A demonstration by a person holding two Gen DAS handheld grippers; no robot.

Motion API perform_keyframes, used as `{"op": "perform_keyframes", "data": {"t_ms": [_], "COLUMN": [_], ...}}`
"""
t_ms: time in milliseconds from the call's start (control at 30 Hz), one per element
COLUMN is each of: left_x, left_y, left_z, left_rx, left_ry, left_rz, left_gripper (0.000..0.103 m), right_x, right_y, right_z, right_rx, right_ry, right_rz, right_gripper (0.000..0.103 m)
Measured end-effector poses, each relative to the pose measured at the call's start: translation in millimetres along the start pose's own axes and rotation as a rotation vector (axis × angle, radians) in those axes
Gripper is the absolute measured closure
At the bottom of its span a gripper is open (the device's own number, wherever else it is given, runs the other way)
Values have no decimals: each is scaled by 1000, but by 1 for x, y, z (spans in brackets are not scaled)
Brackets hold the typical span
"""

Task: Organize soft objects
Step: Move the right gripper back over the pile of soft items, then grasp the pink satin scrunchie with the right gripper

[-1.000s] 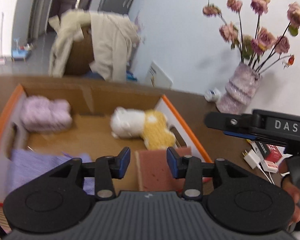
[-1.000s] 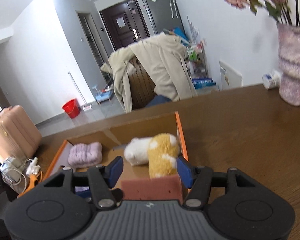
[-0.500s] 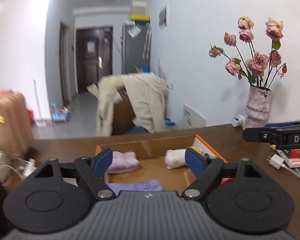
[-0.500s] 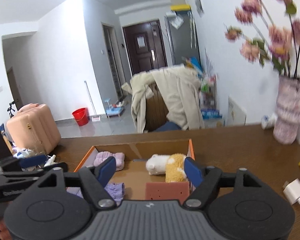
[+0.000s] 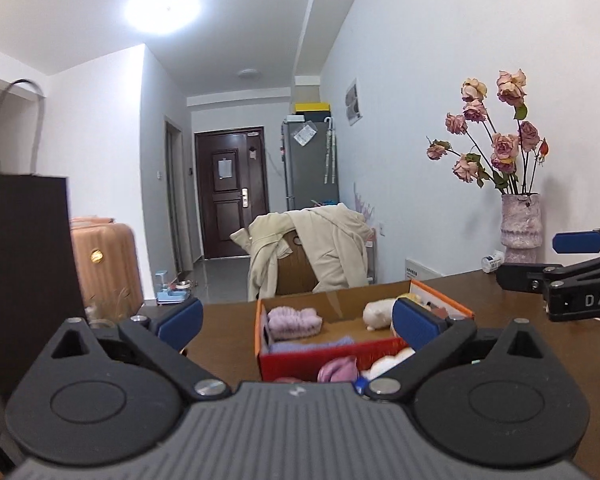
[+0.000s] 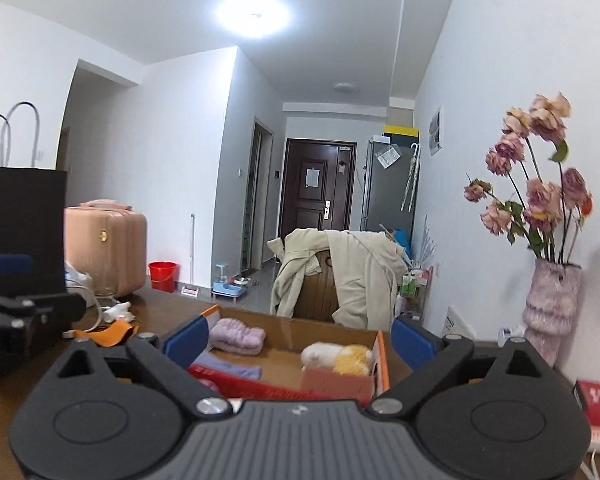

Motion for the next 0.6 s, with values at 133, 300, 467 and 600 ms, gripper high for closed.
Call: {"op": "perform_keyframes", "data": {"t_ms": [133,300,467,600], "left_x": [-4,-13,-17,-17], "left_y": [40,82,90,88], "left_z": [11,29,37,38], "left_rx": [-5,-48,-70,-71], "left_ry": [34,80,73,87], "left_rz": [-7,-17,-14,-13], "left_gripper": [0,0,0,0], "right_x": [-8,-19,-20,-24], "right_y": [39,91,123,123], "right_z": [14,37,50,51], "right_rx": [13,-24,-60,-63], "right_ry": [-28,-28,-84,-73], "right_rz": [6,7,27,31], "right_gripper": [2,0,0,0]}}
Point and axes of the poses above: each gripper's, at about its wrist camera, not at the fingertips, and y roughly against the way its jaws point, x to its right, z to its underside, the point moved 10 cm from there along -y, roughly the way its jaws point, and after that the axes turned 12 degrees about x, right-handed, at the moved point
